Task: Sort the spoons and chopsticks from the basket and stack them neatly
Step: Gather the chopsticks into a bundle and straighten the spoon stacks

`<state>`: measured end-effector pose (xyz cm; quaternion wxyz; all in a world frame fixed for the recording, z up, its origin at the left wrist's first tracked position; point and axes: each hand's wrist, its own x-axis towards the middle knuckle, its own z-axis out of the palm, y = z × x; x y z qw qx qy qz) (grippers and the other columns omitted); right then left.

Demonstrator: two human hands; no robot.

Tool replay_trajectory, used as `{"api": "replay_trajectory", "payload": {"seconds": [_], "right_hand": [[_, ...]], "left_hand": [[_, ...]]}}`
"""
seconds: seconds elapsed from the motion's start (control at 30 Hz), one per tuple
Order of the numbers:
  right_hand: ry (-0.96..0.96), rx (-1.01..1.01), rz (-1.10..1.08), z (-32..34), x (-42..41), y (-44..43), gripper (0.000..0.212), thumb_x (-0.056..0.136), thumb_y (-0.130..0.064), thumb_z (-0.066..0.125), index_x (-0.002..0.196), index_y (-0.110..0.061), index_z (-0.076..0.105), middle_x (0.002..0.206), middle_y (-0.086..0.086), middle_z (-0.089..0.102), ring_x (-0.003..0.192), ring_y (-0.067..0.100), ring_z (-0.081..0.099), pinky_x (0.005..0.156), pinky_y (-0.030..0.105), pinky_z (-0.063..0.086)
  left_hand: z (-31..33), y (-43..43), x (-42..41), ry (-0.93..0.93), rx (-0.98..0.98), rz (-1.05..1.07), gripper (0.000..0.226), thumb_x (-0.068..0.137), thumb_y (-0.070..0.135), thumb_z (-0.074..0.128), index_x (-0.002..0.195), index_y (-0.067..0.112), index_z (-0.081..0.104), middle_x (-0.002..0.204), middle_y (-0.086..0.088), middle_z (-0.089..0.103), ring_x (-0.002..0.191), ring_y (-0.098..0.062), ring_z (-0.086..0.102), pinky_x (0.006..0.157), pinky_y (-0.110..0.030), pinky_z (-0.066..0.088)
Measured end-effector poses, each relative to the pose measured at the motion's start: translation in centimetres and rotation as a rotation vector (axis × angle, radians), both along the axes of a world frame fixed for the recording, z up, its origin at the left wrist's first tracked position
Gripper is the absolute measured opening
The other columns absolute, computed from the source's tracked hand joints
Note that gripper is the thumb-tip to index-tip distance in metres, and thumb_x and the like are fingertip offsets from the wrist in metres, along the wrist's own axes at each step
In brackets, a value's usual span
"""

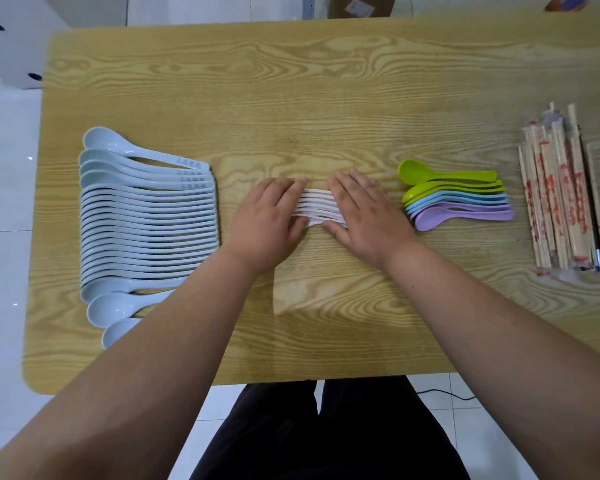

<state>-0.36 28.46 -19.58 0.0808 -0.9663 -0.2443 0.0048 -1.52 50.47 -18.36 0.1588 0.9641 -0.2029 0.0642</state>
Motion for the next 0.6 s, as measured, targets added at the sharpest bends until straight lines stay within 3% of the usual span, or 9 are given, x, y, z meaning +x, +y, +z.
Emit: {"api": "replay_trajectory", "payload": {"seconds": [0.23,0.43,0.6], "right_hand": [[0.029,0.003,-0.025,0.9,-0.3,0.3,0.077,0.096,-0.059,0.033,0.15,-0.006,0.041,0.153,0.014,0.046,0.144,0.034,0.038,0.114,0.053,0.036],[-0.006,-0.008,-0.055,1.8,-1.4,0.8,0.07,0.096,-0.056,0.036,0.147,-0.01,0.047,0.15,0.013,0.05,0.142,0.033,0.042,0.11,0.053,0.039],[-0.034,0.024,-0.028,2.9,-3.0,1.0,0.063,0.097,-0.052,0.039,0.148,-0.016,0.048,0.15,0.01,0.051,0.143,0.034,0.041,0.112,0.055,0.037]], "left_hand": [[0.1,0.3,-0.1,0.062,0.034,0.005,0.069,0.092,0.052,0.051,0.147,0.01,0.046,0.15,-0.015,0.048,0.144,-0.037,0.037,0.117,-0.054,0.031],[0.6,0.4,-0.6,0.063,0.029,0.009,0.066,0.094,0.052,0.052,0.147,0.013,0.048,0.152,-0.013,0.047,0.145,-0.038,0.035,0.118,-0.055,0.028],[2.0,0.8,-1.6,0.011,-0.044,0.002,0.055,0.096,0.037,0.05,0.145,0.011,0.052,0.148,-0.013,0.051,0.143,-0.039,0.038,0.116,-0.057,0.029]]}}
